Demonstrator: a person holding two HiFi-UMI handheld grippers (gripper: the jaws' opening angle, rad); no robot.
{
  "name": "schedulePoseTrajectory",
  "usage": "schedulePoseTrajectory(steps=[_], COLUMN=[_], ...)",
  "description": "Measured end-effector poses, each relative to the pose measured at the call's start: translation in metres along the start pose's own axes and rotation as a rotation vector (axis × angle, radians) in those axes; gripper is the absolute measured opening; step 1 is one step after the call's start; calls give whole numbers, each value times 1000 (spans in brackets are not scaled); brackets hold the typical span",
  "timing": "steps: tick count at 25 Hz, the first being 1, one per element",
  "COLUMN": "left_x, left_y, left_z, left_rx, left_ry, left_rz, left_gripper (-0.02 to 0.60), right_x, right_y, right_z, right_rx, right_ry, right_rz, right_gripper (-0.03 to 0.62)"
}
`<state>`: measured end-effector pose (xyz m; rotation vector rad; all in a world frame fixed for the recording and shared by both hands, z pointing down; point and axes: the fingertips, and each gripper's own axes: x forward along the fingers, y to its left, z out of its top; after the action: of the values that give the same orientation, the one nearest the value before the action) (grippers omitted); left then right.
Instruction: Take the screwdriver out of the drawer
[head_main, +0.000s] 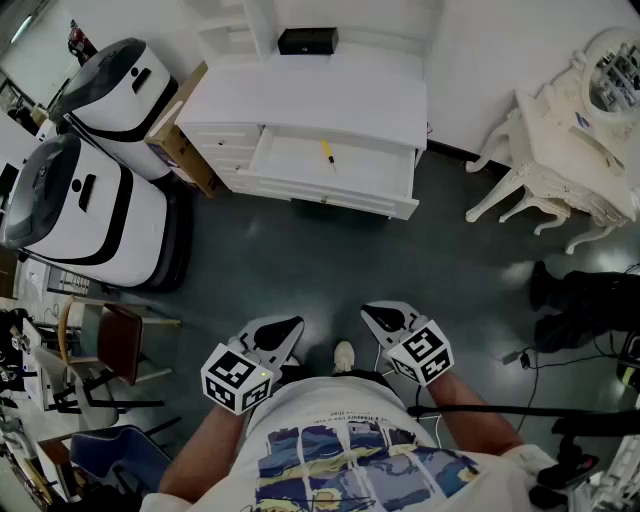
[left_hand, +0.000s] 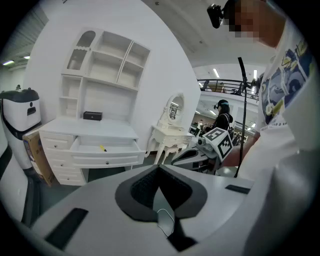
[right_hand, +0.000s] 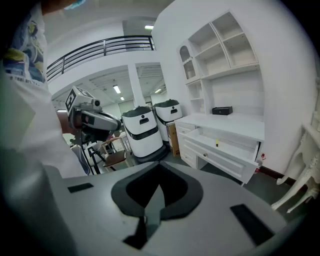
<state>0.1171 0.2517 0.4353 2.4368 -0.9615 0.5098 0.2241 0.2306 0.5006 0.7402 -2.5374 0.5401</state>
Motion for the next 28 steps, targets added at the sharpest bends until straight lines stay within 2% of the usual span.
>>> schedulePoseTrajectory(steps=[8,14,24,28], left_x=[3,6,2,-9], left_y=[24,68,180,220], left_z=[3,16,62,65], left_rx=[-25,-27,29,43], left_ry=[-15,-37,-80,-83], left_rz=[12,-31,-140,-162], left_gripper=[14,14,14,14], right_x=[17,57,139,175], right_y=[-14,-22,-53,-61], right_z=[4,14,87,106], right_rx=[-8,24,45,63], right_ry=[21,80,78,79], right_rz=[-9,0,-126,-186], right_gripper=[25,25,28,33])
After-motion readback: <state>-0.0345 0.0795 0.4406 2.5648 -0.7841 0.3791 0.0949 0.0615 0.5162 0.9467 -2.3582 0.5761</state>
